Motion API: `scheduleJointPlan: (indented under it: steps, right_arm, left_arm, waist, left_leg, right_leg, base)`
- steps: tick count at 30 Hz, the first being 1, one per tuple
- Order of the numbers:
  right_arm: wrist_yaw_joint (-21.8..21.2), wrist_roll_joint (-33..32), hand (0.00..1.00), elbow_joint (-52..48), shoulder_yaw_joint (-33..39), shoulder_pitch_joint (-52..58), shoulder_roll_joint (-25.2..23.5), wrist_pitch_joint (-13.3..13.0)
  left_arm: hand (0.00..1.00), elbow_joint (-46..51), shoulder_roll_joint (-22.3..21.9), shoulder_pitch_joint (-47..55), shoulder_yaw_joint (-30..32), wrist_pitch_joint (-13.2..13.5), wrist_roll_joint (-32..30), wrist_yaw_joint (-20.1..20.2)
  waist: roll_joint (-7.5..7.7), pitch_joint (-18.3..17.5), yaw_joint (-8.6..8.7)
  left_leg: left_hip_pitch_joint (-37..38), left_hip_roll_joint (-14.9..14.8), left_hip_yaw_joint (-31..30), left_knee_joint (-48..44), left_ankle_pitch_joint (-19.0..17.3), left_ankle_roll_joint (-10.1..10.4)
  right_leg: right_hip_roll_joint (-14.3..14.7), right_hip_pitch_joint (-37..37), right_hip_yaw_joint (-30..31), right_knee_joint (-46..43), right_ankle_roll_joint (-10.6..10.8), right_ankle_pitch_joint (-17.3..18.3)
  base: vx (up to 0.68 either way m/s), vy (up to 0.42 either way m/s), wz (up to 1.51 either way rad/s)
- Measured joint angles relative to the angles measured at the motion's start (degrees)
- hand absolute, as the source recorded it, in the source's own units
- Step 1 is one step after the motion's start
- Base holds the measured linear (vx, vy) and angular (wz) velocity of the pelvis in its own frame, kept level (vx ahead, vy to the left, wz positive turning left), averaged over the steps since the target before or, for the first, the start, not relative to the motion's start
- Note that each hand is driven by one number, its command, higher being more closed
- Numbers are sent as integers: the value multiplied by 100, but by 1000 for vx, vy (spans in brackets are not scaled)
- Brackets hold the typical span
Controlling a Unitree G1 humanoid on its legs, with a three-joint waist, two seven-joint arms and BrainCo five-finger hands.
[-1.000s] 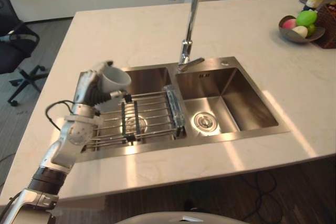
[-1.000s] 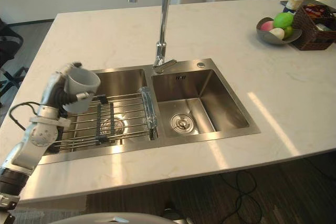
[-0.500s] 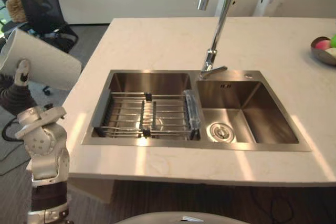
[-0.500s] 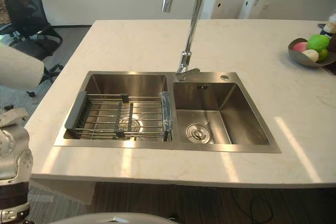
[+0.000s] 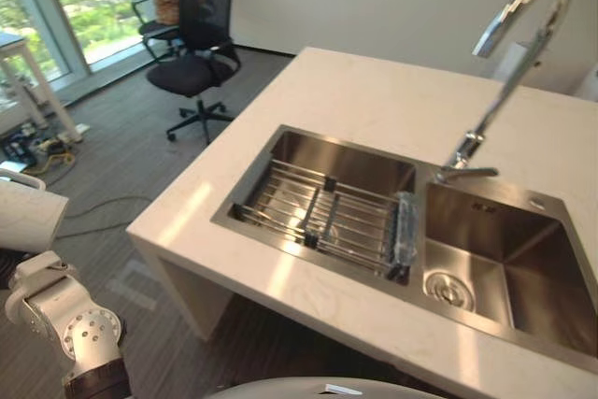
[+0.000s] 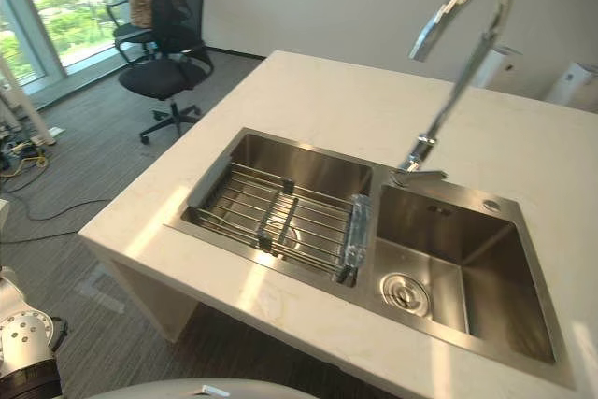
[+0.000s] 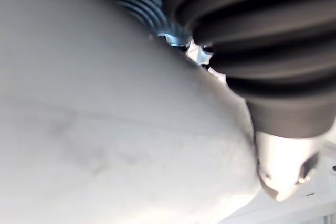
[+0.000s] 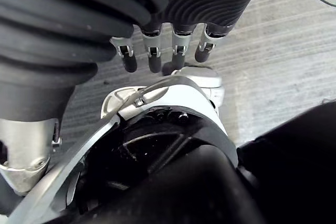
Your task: Walk over to the sink, pick up the cup, carry it to the dishwasher, place the cup inside the dishwasher, then close the dishwasher door
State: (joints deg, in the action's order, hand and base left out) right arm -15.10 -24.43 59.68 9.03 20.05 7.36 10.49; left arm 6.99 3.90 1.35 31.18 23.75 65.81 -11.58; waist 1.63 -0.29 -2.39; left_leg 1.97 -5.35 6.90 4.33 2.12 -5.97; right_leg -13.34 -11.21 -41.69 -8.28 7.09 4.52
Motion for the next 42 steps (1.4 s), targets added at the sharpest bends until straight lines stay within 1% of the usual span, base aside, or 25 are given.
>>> scheduleJointPlan:
  steps: [2,5,6,7,8,12,15,17,18,19,20,21,22,23,24,25,27,30,31,32,33,34,35,37,42]
  right_arm:
    - [138,-3,0,-7,-4,37,-52,-4]
    - [378,-143,0,-22,-171,210,26,102]
    - [404,-198,0,-22,-171,184,44,113]
    - [442,-244,0,-19,-155,57,52,176]
    - [562,-241,0,-2,-135,-166,22,292]
    - [648,-216,0,91,130,-429,183,636]
    - [514,-68,0,89,442,-475,270,714]
    - [492,27,0,81,717,-467,347,697]
    - [461,57,0,66,769,-467,373,679]
    - [363,129,0,-39,824,-408,418,587]
    - [243,129,0,-41,957,-348,337,531]
    - [196,112,0,-43,978,-345,232,480]
    - [131,37,0,-43,1011,-345,11,398]
    - [117,-29,0,-39,1022,-344,-83,348]
    - [48,-67,0,-46,1004,-276,-216,219]
    - [46,-63,0,-47,980,-271,-235,203]
    - [8,-47,0,-88,887,-258,-249,174]
    - [-89,-327,0,-204,1002,-106,-459,117]
    - [-84,-304,0,-292,990,-9,-550,-37]
    - [-82,-247,0,-333,956,31,-592,-85]
    - [-80,-229,0,-367,949,75,-655,-112]
    - [-100,-221,0,-412,925,151,-697,-116]
    - [-102,-199,0,-424,893,160,-683,-113]
    - [-134,-165,0,-400,689,159,-594,25]
    - [-274,-172,0,-214,434,89,-468,279]
  left_arm:
    - [100,-303,-129,-216,-127,-132,196,196]
    - [100,-639,-297,-266,-334,-296,663,638]
    - [100,-648,-320,-266,-333,-294,738,717]
    - [100,-653,-305,-259,-294,-255,945,868]
    - [100,-742,-223,-244,-173,-204,1123,969]
    - [100,-860,-333,-126,-171,-277,1648,1217]
    - [100,-856,-339,-194,-340,-682,1789,1367]
    - [100,-858,-341,-249,-505,-1025,1783,1476]
    - [100,-864,-341,-252,-529,-1078,1786,1502]
    - [100,-898,-351,-251,-586,-1193,1807,1637]
    - [100,-1023,-327,-319,-710,-1271,1888,1842]
    - [100,-1119,-315,-387,-763,-1321,1962,1955]
    - [100,-1336,-282,-531,-930,-1401,2086,2186]
    - [100,-1434,-284,-574,-1026,-1460,2152,2281]
    - [100,-1637,-344,-581,-1323,-1530,2312,2409]
    - [100,-1665,-370,-581,-1361,-1528,2327,2430]
    - [100,-1676,-694,-549,-1411,-1540,2409,2461]
    - [100,-1629,-739,-346,-1588,-1566,2407,2561]
    - [100,-1564,-820,-189,-1599,-1589,2407,2559]
    - [100,-1513,-850,-129,-1604,-1609,2407,2557]
    - [100,-1478,-851,-85,-1670,-1662,2408,2552]
    - [100,-1458,-836,-78,-1805,-1805,2407,2519]
    - [100,-1432,-830,-79,-1905,-1949,2407,2459]
    - [100,-1432,-819,-78,-2034,-2049,2416,2406]
    - [100,-1434,-803,-84,-2198,-2133,2680,2257]
  waist:
    - [12,28,99]
    - [3,25,226]
    - [-6,33,259]
    - [14,86,237]
    - [162,181,216]
    - [91,240,135]
    - [-100,332,104]
    - [-210,393,98]
    - [-258,396,100]
    - [-364,412,116]
    - [-492,423,210]
    - [-479,429,267]
    - [-389,449,313]
    - [-337,475,318]
    - [-198,491,339]
    - [-181,487,338]
    - [-164,509,397]
    - [-117,479,458]
    - [-55,446,489]
    - [6,415,489]
    - [116,379,498]
    - [179,356,485]
    - [201,343,468]
    - [202,338,446]
    - [227,321,423]
  left_leg:
    - [-200,-245,1256,-469,143,-241]
    - [-108,-612,3277,-908,-49,-45]
    - [-108,-619,3380,-862,8,21]
    - [-84,-489,3296,-695,178,459]
    - [-73,-290,3245,-690,180,557]
    - [-9,-6,3130,-594,163,579]
    - [64,245,2721,-285,189,547]
    - [128,533,2317,5,206,513]
    - [121,582,2144,27,194,496]
    - [99,624,1702,23,160,395]
    - [12,625,1160,6,167,362]
    - [-51,625,858,-17,150,336]
    - [-130,663,375,-2,150,334]
    - [-142,689,190,6,150,334]
    - [-153,815,-193,32,149,333]
    - [-153,837,-241,35,148,331]
    - [-71,892,-432,25,127,302]
    - [-5,893,-517,-21,120,294]
    - [18,940,-492,-23,120,294]
    - [16,994,-489,-21,121,295]
    - [6,1066,-488,-14,127,294]
    - [33,1101,-493,55,127,295]
    - [5,1102,-495,56,135,302]
    - [1,1104,-549,58,328,302]
    - [-70,1246,-980,67,443,168]
  right_leg:
    - [-135,-365,-417,-106,12,-10]
    - [-401,-835,-1286,-545,48,-170]
    - [-463,-832,-1287,-642,55,-92]
    - [-452,-697,-962,-587,118,159]
    - [-567,-517,-806,-538,79,312]
    - [-744,-533,-664,-489,138,145]
    - [-871,-554,-700,-572,32,-139]
    - [-1149,-449,-574,-1065,-265,-325]
    - [-1224,-373,-413,-1298,-450,-400]
    - [-1287,-54,207,-1925,-1018,-603]
    - [-936,166,1099,-2115,-861,-150]
    - [-638,236,1543,-2082,-764,157]
    - [-61,437,2393,-1976,-627,617]
    - [169,502,2740,-1904,-554,780]
    - [616,712,3437,-1747,-315,1084]
    - [672,750,3542,-1736,-269,1113]
    - [992,1077,4234,-1694,-181,1273]
    - [1075,1271,4536,-1478,-226,1198]
    - [1033,1306,4562,-1108,-247,1043]
    - [961,1304,4535,-907,-252,994]
    - [830,1268,4425,-717,-232,741]
    - [702,1232,4156,-614,-183,463]
    - [646,1217,4015,-546,-184,409]
    - [616,1119,3847,-429,-204,331]
    - [542,953,3445,-230,-238,337]
  base:
    - [79,125,219]
    - [171,228,221]
    - [170,162,148]
    - [72,121,77]
    - [23,95,42]
    - [19,60,-2]
    - [32,86,20]
    - [38,106,49]
    - [42,125,66]
    - [57,107,107]
    - [51,74,137]
    - [55,-3,181]
    - [40,-43,155]
    - [86,-75,215]
    - [84,-65,154]
    - [109,-80,173]
    - [97,-100,131]
    - [59,-108,77]
    - [70,-118,34]
    - [45,-83,10]
    - [43,-40,16]
    - [56,-17,21]
    - [62,3,17]
    - [92,32,10]
    - [76,20,51]
